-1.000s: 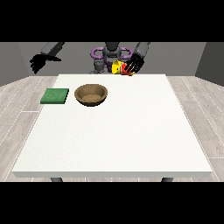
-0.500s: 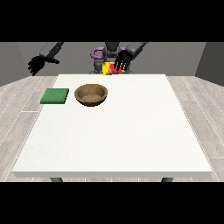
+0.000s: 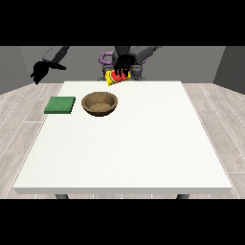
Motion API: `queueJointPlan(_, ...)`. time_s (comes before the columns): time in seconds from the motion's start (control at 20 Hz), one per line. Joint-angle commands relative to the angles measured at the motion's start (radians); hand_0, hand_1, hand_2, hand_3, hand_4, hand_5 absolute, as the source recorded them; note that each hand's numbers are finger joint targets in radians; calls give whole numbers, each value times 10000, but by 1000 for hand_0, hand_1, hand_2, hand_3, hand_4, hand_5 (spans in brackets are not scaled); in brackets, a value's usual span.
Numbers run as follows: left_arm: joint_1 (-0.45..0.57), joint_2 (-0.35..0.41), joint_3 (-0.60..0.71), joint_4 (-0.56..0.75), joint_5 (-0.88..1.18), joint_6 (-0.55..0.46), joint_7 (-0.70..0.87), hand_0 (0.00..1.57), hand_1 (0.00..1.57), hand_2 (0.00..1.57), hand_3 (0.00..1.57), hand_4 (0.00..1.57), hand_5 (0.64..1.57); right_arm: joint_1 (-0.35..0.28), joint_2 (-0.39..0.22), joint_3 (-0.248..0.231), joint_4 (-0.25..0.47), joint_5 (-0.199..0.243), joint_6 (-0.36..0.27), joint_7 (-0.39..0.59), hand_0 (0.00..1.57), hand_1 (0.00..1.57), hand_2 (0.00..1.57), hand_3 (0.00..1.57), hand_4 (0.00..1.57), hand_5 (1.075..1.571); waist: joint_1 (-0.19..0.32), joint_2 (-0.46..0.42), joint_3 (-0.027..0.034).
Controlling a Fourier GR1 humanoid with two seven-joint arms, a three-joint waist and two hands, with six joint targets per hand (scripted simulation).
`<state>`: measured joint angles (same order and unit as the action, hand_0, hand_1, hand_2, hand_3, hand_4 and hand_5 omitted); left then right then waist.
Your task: Pick the cup and pour the ball into the bowl, then pick the bowl and place it on the pad
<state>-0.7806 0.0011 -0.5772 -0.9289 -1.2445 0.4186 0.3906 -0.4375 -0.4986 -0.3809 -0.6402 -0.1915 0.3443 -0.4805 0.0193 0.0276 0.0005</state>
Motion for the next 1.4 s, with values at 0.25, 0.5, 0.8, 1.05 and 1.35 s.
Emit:
queueJointPlan(0.25,232,-10,-1677,-328,-1217,-1427,953,0,0,1571,1571,913,1547,-523,646,426,38,152,-203,132,0,0,0,252,0,1525,-475,28,1)
queueJointPlan(0.5,-414,-11,-1738,509,-1916,-2182,594,0,0,1571,1571,1244,1400,-964,770,560,-281,106,-274,479,0,0,0,190,0,1521,-977,252,-1)
queueJointPlan(0.8,-1586,253,-2260,78,-2763,-4099,-459,970,970,1571,1571,1214,1419,-324,336,322,446,63,64,353,0,0,0,117,0,1518,-348,-586,10)
queueJointPlan(1.05,-1908,211,-1975,-280,-3526,-4423,-679,1557,1557,1571,1571,1191,1467,-373,161,140,528,-101,171,83,0,0,0,172,0,1516,-146,-196,1)
queueJointPlan(1.35,-1634,421,-1533,-452,-4120,-4012,-1023,1516,1516,1571,1571,1201,1462,-612,450,200,472,-158,-84,100,0,0,0,0,429,1555,-51,369,-1)
